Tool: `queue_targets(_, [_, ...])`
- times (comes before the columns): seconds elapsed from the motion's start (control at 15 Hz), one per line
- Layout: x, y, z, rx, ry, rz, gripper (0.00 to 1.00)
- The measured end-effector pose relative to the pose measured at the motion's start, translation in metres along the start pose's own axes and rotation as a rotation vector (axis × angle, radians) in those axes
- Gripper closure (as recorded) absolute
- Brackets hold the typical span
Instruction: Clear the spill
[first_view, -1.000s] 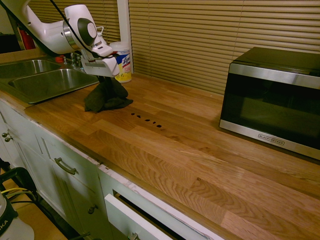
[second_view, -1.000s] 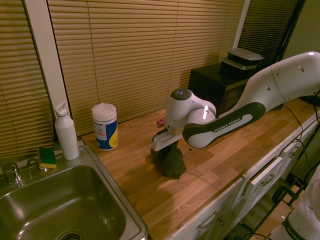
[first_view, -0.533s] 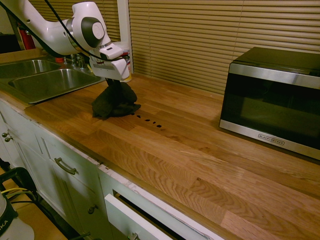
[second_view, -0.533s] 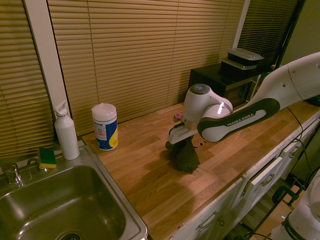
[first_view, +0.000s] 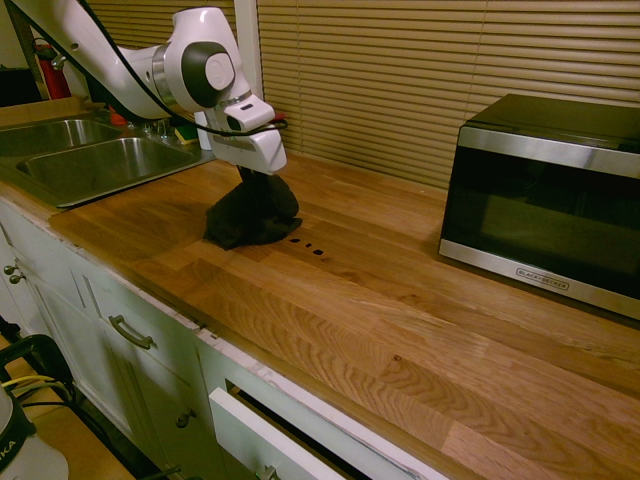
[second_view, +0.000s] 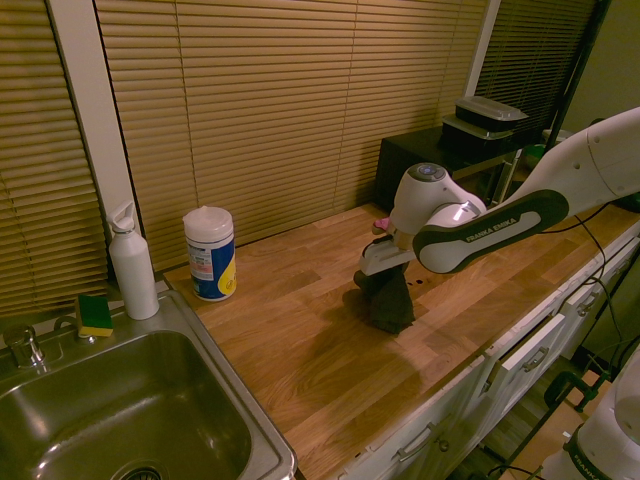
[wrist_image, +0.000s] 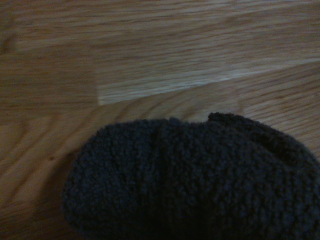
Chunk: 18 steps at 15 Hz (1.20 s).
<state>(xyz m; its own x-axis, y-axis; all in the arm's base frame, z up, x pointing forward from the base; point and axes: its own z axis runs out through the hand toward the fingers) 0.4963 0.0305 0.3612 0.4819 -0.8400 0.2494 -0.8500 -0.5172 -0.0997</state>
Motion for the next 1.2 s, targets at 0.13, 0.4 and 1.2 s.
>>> queue_targets(0.13, [0.021, 0.012, 0.003, -0.016, 0.014, 0.023, 1.0])
queue_targets(0.4, [0.06, 0.038, 0.011, -0.045, 0.041, 0.086, 1.0])
queue_targets(1.2, [0.056, 0.037, 0.005, -0.041, 0.094, 0.122, 1.0])
